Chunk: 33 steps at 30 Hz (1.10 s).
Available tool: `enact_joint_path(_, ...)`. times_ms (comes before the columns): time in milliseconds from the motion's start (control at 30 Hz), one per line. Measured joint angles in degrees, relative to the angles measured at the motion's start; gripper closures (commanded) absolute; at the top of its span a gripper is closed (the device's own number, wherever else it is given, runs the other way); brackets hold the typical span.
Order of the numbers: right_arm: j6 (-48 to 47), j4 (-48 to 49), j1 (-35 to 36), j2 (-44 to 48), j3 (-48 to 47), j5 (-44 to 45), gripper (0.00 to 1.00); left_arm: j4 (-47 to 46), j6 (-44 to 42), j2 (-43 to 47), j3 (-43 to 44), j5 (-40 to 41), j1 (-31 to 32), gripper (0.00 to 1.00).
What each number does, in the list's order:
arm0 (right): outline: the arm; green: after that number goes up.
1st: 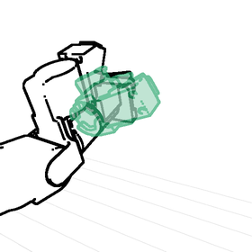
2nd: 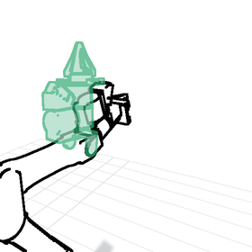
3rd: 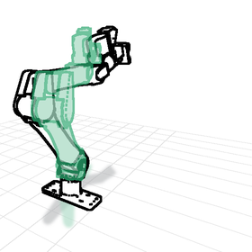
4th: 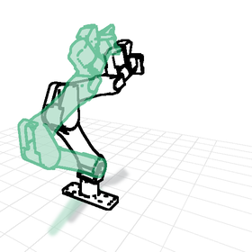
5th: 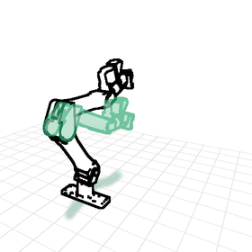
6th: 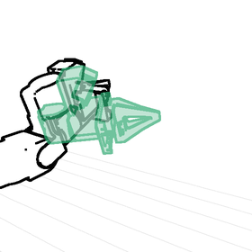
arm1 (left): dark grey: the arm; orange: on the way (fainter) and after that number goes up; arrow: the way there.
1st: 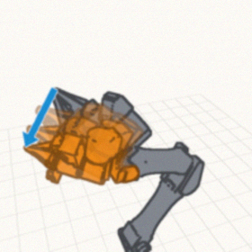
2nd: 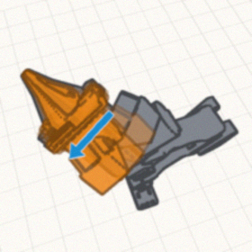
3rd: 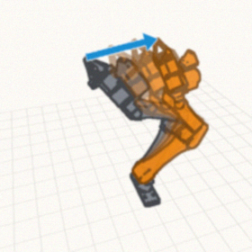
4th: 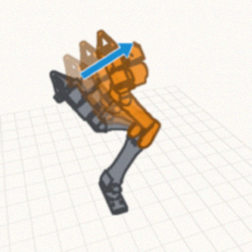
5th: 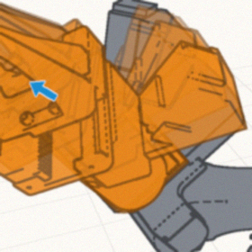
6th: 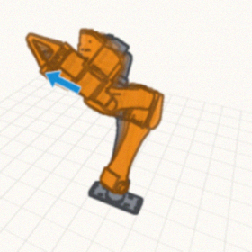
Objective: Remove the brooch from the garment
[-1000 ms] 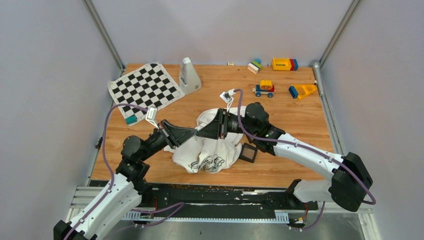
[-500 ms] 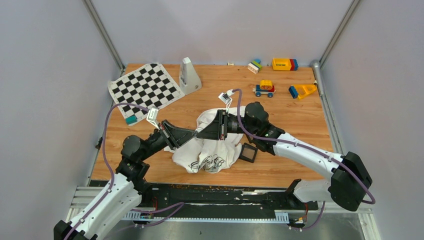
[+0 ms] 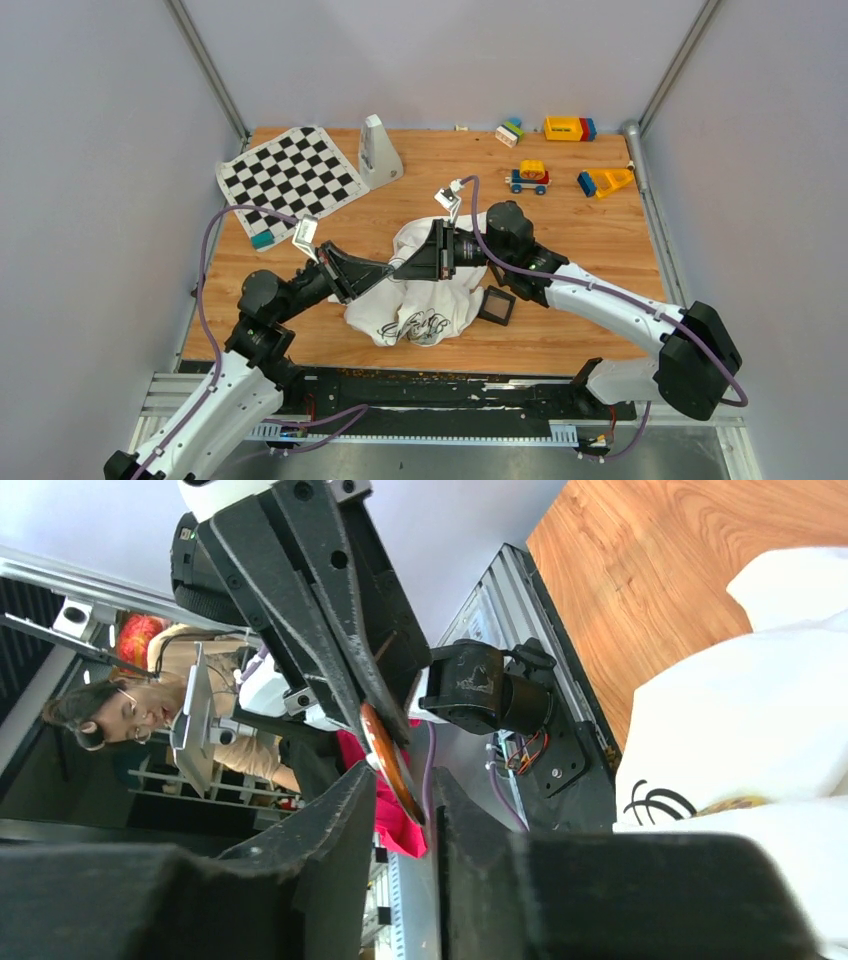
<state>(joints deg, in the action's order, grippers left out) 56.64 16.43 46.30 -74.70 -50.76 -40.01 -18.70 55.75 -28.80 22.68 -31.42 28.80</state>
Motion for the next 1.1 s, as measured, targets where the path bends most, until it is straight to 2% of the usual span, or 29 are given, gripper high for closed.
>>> enact_joint_path(167, 0.9, -1.0, -0.7, 0.0, 0.8, 0.5, 0.58, 0.5, -1.4, 1.6, 0.0, 0.4, 0.0, 1.0)
enact_joint_path(333, 0.1, 0.9, -1.0, 0.6, 3.0, 0.5, 0.34, 0.7, -1.6, 1.8, 0.0, 0.4, 0.1, 1.0)
enact_joint_path(367, -0.4, 2.3, -1.0, 1.1, 4.3, 0.3, 0.32, 0.6, -1.3, 1.8, 0.0, 0.4, 0.1, 1.0)
enact_joint_path(500, -2.8, 4.3, -1.5, 4.2, 8.6, 0.3, 0.34, -1.7, 0.4, 2.2, 0.0, 0.5, 0.2, 1.0)
enact_joint_path(600, -4.6, 4.2, -1.5, 5.9, 8.9, 0.9, 0.39, -3.6, 1.6, 2.4, 0.0, 0.7, 0.3, 1.0)
enact_joint_path(900, -6.4, 6.5, -1.5, 7.7, 9.0, 2.1, 0.43, -5.3, 3.1, 2.4, -1.0, 1.5, 0.4, 1.0)
enact_joint_path(1100, -7.6, 6.5, -1.0, 7.5, 8.7, 2.3, 0.4, -5.3, 3.1, 2.5, -1.0, 1.6, 0.4, 1.0)
